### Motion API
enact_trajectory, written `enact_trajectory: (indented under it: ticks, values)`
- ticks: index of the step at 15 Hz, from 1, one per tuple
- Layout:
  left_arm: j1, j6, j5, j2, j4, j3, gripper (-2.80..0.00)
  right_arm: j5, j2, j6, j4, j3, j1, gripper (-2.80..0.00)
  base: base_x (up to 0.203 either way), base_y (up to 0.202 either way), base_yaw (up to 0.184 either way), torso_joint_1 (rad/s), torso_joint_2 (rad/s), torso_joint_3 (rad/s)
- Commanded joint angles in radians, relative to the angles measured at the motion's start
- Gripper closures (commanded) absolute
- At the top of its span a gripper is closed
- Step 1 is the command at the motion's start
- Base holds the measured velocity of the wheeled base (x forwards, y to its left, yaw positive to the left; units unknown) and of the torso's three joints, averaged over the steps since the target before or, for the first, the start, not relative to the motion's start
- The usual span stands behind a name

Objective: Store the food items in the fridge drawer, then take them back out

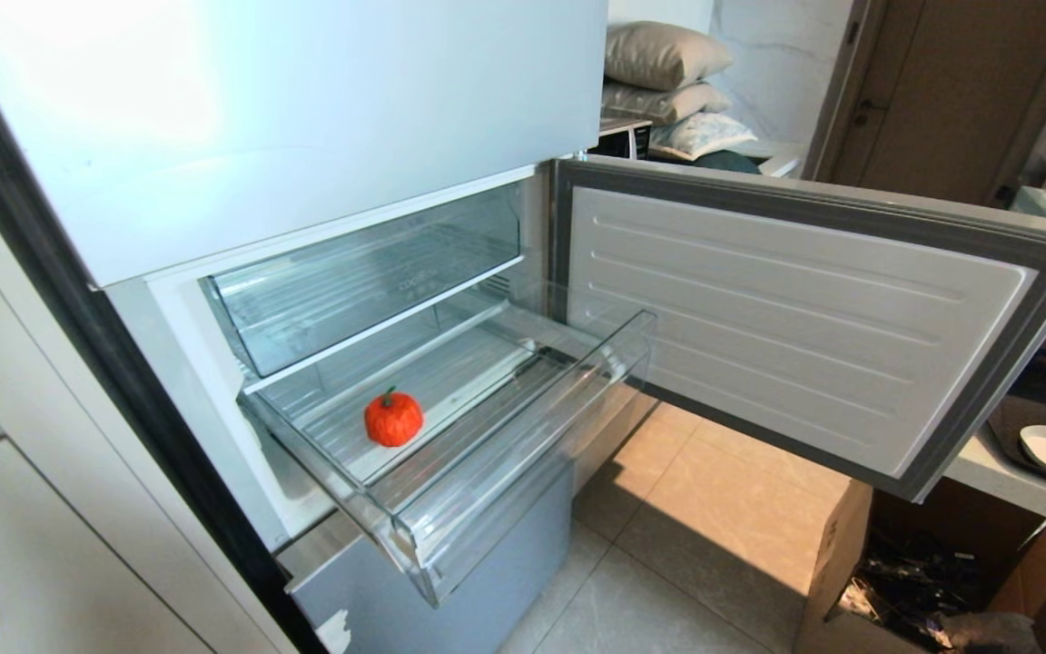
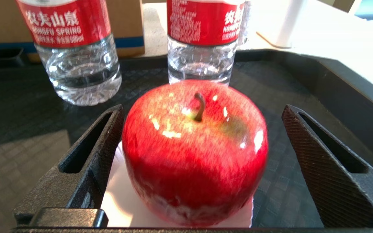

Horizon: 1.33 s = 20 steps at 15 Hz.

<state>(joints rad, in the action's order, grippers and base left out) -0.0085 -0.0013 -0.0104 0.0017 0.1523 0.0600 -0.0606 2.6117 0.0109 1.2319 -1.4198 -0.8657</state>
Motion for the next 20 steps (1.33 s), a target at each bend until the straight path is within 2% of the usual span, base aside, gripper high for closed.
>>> enact_trajectory:
  ticks: [1,2,8,13,16,20]
  values:
    - [0.0,0.0,0.0,0.0,0.001,0.0,0.0,-0.001,0.0,0.0,0.006,-0.003,0.001,-2.8,0.0,0.0,0.0,0.0,0.0,0.0]
    - [0.001,0.0,0.0,0.0,0.001,0.0,0.0,-0.001,-0.004,0.0,0.006,0.001,0.001,0.0,0.0,0.0,0.0,0.0,0.0,0.0]
    - [0.001,0.0,0.0,0.0,0.001,0.0,0.0,-0.001,-0.028,0.0,0.002,0.006,0.001,0.0,0.0,0.0,0.0,0.0,0.0,0.0]
    - [0.0,-0.001,0.0,0.0,0.001,0.0,0.0,-0.054,-0.289,0.01,-0.13,0.08,-0.005,0.0,0.0,0.0,0.0,0.0,0.0,0.0]
    - [0.001,0.0,0.0,0.0,0.0,0.0,0.0,-0.07,-0.556,0.012,-0.179,0.243,-0.012,0.0,0.0,0.0,0.0,0.0,0.0,0.0]
    - [0.0,0.0,0.0,0.0,0.0,0.0,0.0,-0.06,-1.009,0.011,-0.262,0.553,-0.012,0.0,0.0,0.0,0.0,0.0,0.0,0.0]
